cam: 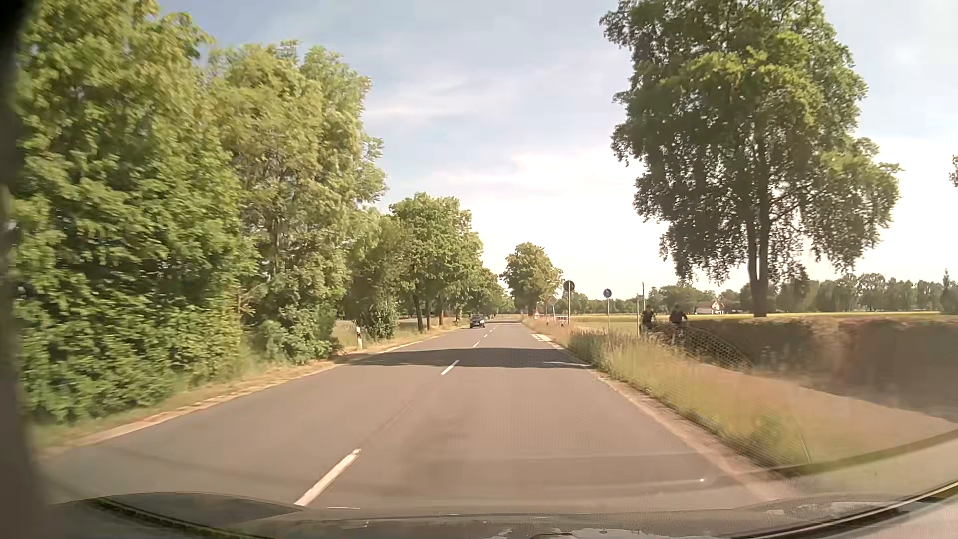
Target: Follow the waypoints while adhering to traffic rules and regulations
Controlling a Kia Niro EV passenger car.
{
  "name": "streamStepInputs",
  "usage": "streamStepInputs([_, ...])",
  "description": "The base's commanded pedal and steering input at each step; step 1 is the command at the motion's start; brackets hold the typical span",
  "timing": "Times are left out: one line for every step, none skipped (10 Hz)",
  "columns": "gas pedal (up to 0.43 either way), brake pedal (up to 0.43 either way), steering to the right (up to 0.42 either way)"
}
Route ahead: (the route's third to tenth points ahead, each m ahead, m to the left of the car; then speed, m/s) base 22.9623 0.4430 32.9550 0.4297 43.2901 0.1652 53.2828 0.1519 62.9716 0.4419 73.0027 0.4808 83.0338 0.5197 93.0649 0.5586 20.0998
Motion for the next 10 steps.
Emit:
streamStepInputs([0.228,0.000,-0.004])
streamStepInputs([0.228,0.000,-0.004])
streamStepInputs([0.228,0.000,-0.004])
streamStepInputs([0.228,0.000,-0.004])
streamStepInputs([0.228,0.000,-0.004])
streamStepInputs([0.228,0.000,-0.003])
streamStepInputs([0.228,0.000,-0.004])
streamStepInputs([0.228,0.000,-0.004])
streamStepInputs([0.228,0.000,-0.004])
streamStepInputs([0.228,0.000,-0.004])
